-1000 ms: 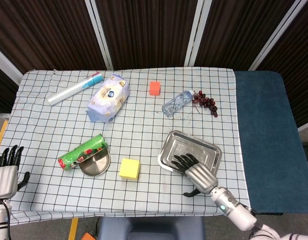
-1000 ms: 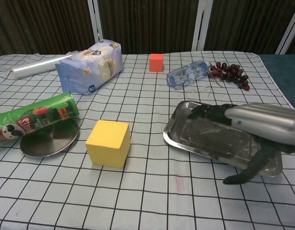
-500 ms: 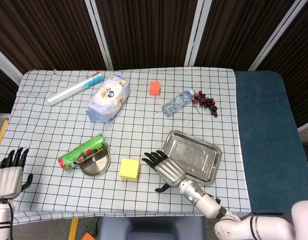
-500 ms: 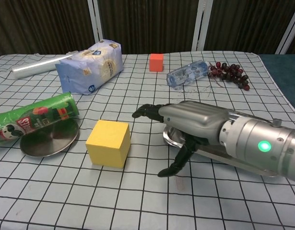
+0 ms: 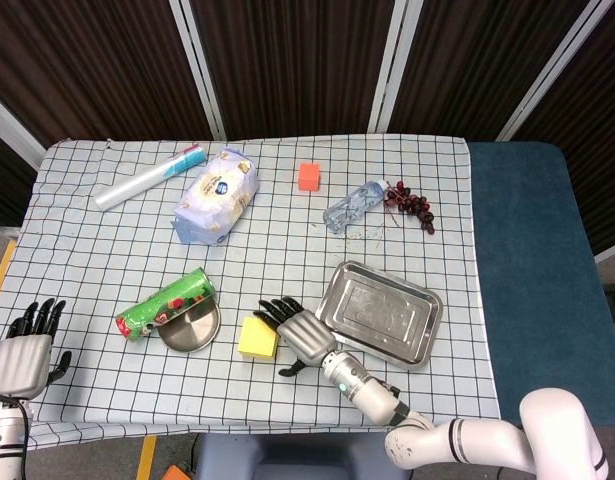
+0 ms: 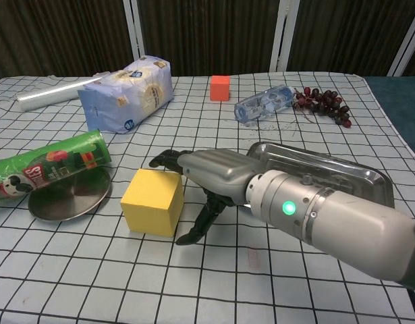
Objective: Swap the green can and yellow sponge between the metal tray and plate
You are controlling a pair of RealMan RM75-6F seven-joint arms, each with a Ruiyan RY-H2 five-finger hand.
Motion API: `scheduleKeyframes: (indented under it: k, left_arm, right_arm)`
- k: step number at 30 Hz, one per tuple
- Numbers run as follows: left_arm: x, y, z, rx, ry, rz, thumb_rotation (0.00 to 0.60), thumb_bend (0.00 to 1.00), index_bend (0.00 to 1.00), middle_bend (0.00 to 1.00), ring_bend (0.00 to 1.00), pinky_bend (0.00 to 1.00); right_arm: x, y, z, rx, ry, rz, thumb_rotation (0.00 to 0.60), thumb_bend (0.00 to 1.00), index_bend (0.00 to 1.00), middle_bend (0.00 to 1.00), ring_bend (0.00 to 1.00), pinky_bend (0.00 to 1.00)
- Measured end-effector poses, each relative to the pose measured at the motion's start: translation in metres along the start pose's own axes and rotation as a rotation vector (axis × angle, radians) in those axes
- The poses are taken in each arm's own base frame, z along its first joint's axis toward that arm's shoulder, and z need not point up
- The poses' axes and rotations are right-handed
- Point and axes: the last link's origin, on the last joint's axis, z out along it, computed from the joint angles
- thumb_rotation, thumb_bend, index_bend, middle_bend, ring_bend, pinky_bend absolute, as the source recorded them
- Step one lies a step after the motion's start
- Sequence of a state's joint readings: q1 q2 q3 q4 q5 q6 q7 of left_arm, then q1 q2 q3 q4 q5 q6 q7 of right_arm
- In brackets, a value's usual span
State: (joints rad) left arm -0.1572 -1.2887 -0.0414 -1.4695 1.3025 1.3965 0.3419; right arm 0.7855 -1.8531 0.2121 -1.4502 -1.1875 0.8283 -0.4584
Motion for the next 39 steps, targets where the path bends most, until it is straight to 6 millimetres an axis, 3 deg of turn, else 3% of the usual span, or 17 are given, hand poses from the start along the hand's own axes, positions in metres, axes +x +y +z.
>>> scheduleKeyframes:
  k: [6, 14, 21, 33, 39]
  left_arm:
    - [0.0, 0.0, 0.0, -0.004, -0.007, -0.008, 0.6, 0.38, 0.04, 0.06, 0.0, 0.2]
    - [-0.003, 0.004, -0.001, -0.027, -0.025, -0.004, 0.6, 0.38, 0.04, 0.06, 0.0, 0.2]
    - [-0.003, 0.004, -0.001, -0.026, -0.027, -0.009, 0.6, 0.38, 0.04, 0.06, 0.0, 0.21]
    - [-0.003, 0.006, -0.002, -0.04, -0.034, -0.013, 0.6, 0.38, 0.04, 0.06, 0.0, 0.22]
    - [-0.003, 0.007, -0.003, -0.049, -0.037, -0.015, 0.6, 0.38, 0.04, 0.06, 0.0, 0.22]
  right_arm:
    - [-0.004, 0.002, 0.013, -0.013, 0.049, -0.011, 0.6, 0.06, 0.35, 0.3, 0.29, 0.36]
    - [-0.007, 0.009, 0.024, -0.025, 0.122, -0.041, 0.6, 0.06, 0.6, 0.45, 0.47, 0.47]
    - [-0.008, 0.009, 0.028, -0.019, 0.145, -0.026, 0.6, 0.06, 0.58, 0.45, 0.47, 0.47]
    - [-0.016, 0.007, 0.04, -0.005, 0.133, -0.01, 0.6, 0.06, 0.4, 0.31, 0.26, 0.47]
    - [-0.021, 0.006, 0.047, 0.004, 0.119, 0.009, 0.6, 0.06, 0.35, 0.27, 0.21, 0.47]
